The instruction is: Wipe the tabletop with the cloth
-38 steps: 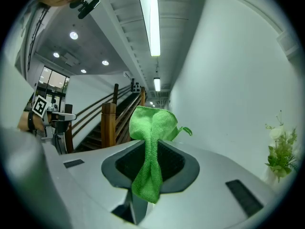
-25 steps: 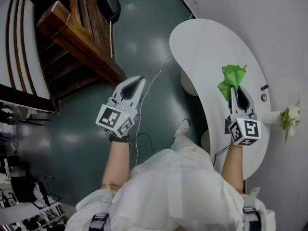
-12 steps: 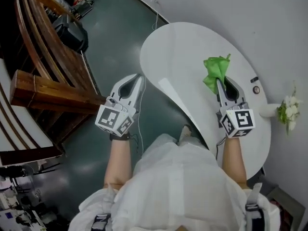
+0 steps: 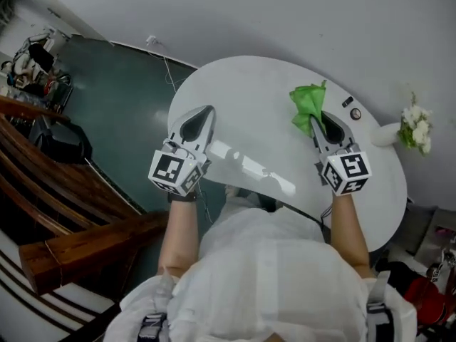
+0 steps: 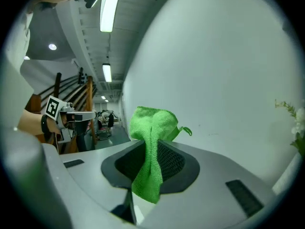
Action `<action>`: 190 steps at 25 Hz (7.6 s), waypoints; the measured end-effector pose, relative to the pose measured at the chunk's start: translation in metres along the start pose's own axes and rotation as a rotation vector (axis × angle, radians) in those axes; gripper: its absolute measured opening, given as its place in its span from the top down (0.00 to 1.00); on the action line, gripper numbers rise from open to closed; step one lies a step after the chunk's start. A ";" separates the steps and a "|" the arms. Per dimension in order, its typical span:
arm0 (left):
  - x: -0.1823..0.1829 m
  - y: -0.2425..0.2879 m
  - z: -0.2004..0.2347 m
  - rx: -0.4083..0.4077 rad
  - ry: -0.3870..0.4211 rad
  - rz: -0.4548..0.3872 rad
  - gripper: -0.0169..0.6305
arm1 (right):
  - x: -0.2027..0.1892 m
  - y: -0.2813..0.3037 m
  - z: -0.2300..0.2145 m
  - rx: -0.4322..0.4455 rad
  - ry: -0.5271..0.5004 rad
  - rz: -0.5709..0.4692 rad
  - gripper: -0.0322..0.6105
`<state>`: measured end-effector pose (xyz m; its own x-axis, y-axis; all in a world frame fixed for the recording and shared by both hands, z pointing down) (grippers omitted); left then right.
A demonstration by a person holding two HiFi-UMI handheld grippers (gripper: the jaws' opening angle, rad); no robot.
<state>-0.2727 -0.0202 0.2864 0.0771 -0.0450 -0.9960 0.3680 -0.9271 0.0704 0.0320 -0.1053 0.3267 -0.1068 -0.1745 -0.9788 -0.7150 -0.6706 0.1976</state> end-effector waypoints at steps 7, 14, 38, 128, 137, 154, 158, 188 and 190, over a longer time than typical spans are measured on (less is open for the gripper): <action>-0.023 0.063 0.087 -0.226 -0.020 0.034 0.95 | -0.017 0.050 -0.011 -0.267 0.076 0.076 0.84; -0.063 0.130 0.111 -0.384 -0.040 0.087 0.95 | -0.057 0.083 -0.033 -0.381 0.109 0.202 0.84; -0.137 0.266 0.086 -0.321 -0.104 0.250 0.95 | -0.169 0.149 -0.197 -0.631 0.146 0.562 0.84; -0.157 0.197 0.049 -0.438 -0.120 0.355 0.94 | -0.200 0.111 -0.096 -0.636 0.170 0.587 0.84; -0.160 0.208 0.025 -0.459 -0.123 0.358 0.94 | -0.232 -0.009 -0.125 -0.830 0.204 0.646 0.84; -0.175 0.123 0.094 -0.363 -0.119 0.426 0.94 | -0.222 0.085 -0.006 -0.773 0.230 0.598 0.84; -0.179 0.095 0.125 -0.300 -0.135 0.428 0.94 | -0.210 0.143 0.035 -0.659 0.199 0.583 0.84; -0.210 -0.067 0.268 0.149 -0.269 0.410 0.85 | -0.172 0.378 0.297 0.076 -0.130 0.598 0.84; -0.209 -0.070 0.270 0.156 -0.269 0.407 0.84 | -0.172 0.378 0.308 0.107 -0.131 0.603 0.84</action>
<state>-0.5651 -0.0461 0.4748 -0.0629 -0.4894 -0.8698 0.2137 -0.8579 0.4673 -0.4327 -0.1063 0.5532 -0.5922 -0.4055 -0.6964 -0.5671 -0.4042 0.7176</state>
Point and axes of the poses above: the fingertips, and each gripper's own axes: y forward along the fingers, z to its left, x out of its top, the point moved 7 cm from there along -y, backward along the fingers
